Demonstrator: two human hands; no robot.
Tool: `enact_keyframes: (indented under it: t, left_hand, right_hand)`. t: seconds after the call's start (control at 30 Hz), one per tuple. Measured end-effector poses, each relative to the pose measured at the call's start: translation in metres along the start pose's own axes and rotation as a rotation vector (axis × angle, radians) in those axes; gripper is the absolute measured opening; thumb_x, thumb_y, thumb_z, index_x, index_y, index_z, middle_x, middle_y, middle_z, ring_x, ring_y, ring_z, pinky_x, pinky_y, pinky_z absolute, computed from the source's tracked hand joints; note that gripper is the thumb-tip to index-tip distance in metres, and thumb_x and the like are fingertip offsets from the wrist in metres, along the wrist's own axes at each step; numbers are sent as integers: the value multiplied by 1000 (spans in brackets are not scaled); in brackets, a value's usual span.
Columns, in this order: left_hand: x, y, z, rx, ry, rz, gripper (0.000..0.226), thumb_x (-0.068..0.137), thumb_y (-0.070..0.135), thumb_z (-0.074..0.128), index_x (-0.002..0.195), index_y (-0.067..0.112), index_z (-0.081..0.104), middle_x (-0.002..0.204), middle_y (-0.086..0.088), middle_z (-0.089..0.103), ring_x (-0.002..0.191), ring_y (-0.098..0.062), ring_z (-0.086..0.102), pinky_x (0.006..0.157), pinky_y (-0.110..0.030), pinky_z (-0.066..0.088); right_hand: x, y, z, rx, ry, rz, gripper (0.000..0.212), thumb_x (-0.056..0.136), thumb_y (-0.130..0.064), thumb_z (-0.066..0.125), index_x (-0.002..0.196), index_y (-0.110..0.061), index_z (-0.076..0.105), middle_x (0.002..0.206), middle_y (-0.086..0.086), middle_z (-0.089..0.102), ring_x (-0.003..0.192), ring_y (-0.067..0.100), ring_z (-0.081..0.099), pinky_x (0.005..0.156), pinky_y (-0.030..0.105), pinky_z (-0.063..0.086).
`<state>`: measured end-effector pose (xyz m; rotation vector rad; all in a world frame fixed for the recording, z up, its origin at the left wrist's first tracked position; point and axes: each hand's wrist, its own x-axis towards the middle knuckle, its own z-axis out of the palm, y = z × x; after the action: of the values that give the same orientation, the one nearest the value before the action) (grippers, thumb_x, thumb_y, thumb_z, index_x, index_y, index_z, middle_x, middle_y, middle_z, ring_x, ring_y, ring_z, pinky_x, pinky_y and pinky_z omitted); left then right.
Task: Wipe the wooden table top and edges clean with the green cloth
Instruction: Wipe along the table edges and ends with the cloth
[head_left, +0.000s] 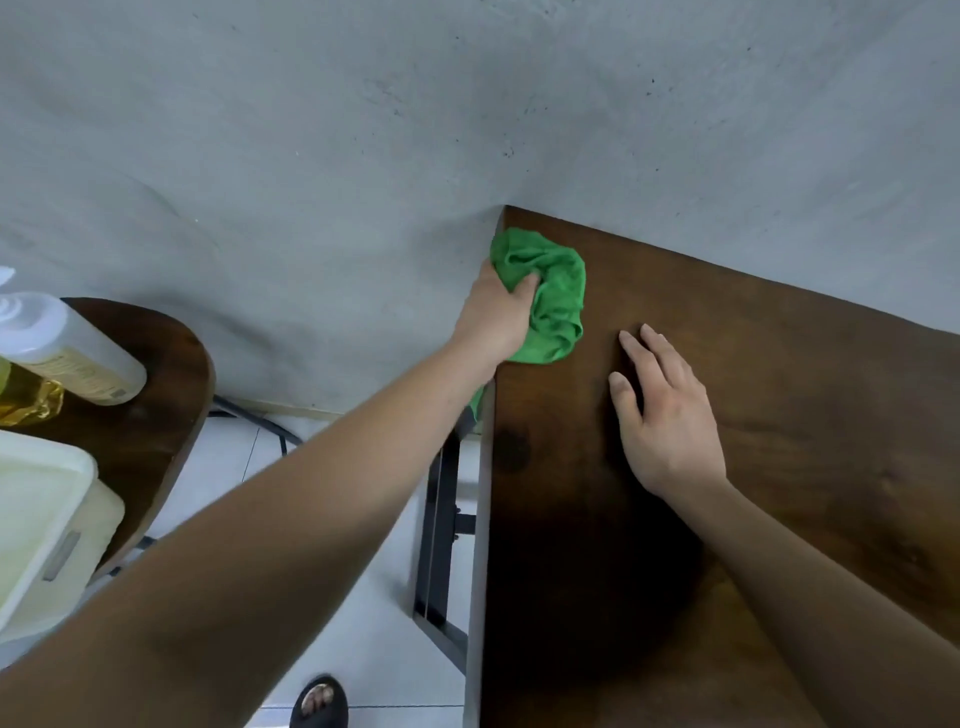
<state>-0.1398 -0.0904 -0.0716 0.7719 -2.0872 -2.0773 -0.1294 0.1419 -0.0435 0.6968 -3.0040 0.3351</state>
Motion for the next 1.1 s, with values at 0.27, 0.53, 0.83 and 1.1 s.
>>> enact_keyframes:
  t: [0.27, 0.53, 0.83, 1.1]
  left_hand:
    - [-3, 11, -4, 28, -8, 1, 56, 116, 41, 48, 166, 18, 39, 150, -1, 61, 128, -16, 59, 98, -22, 40]
    - [-146, -40, -5, -9, -12, 64, 51, 115, 37, 52, 164, 30, 42, 135, 16, 60, 117, -5, 57, 100, -21, 40]
    - [-286, -73, -4, -64, -9, 15, 28, 116, 32, 52, 138, 48, 45, 115, 29, 63, 88, 26, 63, 70, 4, 43]
    - [-398, -119, 0, -66, 42, -69, 35, 113, 46, 54, 142, 63, 43, 107, 42, 71, 99, 20, 67, 78, -1, 49]
  right_hand:
    - [-2, 0, -1, 30, 10, -2, 56, 116, -50, 38, 167, -29, 40, 177, -5, 30, 164, 18, 22, 134, 45, 21]
    - [-13, -8, -5, -66, 81, -29, 58, 116, -45, 38, 168, -20, 38, 178, 12, 27, 163, 35, 23, 132, 53, 23]
    - [-81, -32, -9, -24, 0, -84, 59, 116, -50, 36, 167, -22, 42, 177, 13, 29, 162, 36, 25, 129, 53, 25]
    - [-115, -31, -2, -25, 28, -62, 66, 113, -58, 25, 167, -24, 42, 175, 13, 33, 163, 33, 27, 131, 54, 23]
